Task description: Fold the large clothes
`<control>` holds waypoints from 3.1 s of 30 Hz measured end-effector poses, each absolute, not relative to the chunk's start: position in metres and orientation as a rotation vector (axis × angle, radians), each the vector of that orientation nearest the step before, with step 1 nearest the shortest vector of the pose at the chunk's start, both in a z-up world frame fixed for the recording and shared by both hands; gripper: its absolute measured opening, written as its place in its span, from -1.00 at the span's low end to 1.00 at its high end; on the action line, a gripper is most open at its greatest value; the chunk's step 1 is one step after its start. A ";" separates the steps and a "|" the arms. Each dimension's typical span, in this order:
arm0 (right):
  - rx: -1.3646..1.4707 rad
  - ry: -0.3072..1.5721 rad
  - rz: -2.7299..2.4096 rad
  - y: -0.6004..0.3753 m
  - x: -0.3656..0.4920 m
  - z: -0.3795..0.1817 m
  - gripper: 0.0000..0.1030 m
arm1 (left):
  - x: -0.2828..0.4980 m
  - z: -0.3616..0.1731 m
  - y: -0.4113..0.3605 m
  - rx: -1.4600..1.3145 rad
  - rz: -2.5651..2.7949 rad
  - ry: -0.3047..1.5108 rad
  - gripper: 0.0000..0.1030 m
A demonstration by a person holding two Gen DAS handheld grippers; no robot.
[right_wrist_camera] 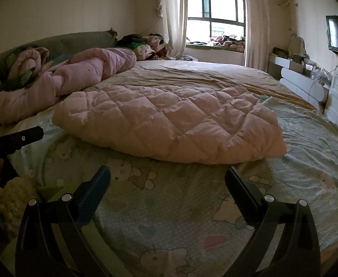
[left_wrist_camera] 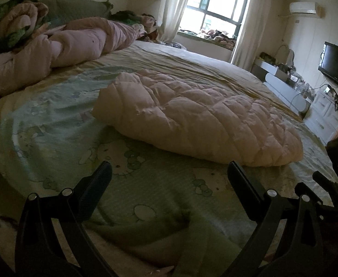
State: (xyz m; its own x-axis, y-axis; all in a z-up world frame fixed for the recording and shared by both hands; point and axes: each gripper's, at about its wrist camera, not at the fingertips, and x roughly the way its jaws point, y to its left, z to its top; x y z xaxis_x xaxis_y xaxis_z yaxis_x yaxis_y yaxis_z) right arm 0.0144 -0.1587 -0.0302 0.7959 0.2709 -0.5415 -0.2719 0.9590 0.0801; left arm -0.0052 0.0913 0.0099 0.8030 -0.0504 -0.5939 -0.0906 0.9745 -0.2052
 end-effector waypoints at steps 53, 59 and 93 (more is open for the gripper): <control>-0.007 0.581 0.303 -0.148 0.013 -0.028 0.92 | -0.004 0.012 0.099 -0.216 0.041 0.641 0.82; -0.007 0.581 0.302 -0.149 0.013 -0.028 0.92 | -0.004 0.011 0.101 -0.217 0.042 0.642 0.82; 0.032 0.587 0.067 -0.203 0.029 -0.047 0.92 | 0.010 -0.008 0.141 -0.271 0.089 0.713 0.82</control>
State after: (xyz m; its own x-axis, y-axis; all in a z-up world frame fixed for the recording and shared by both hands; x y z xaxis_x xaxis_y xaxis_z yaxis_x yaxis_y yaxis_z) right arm 0.0286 -0.2030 -0.0471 0.8304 0.0721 -0.5524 -0.0539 0.9973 0.0492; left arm 0.0100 0.1413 -0.0081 0.7545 -0.0109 -0.6562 -0.1728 0.9613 -0.2145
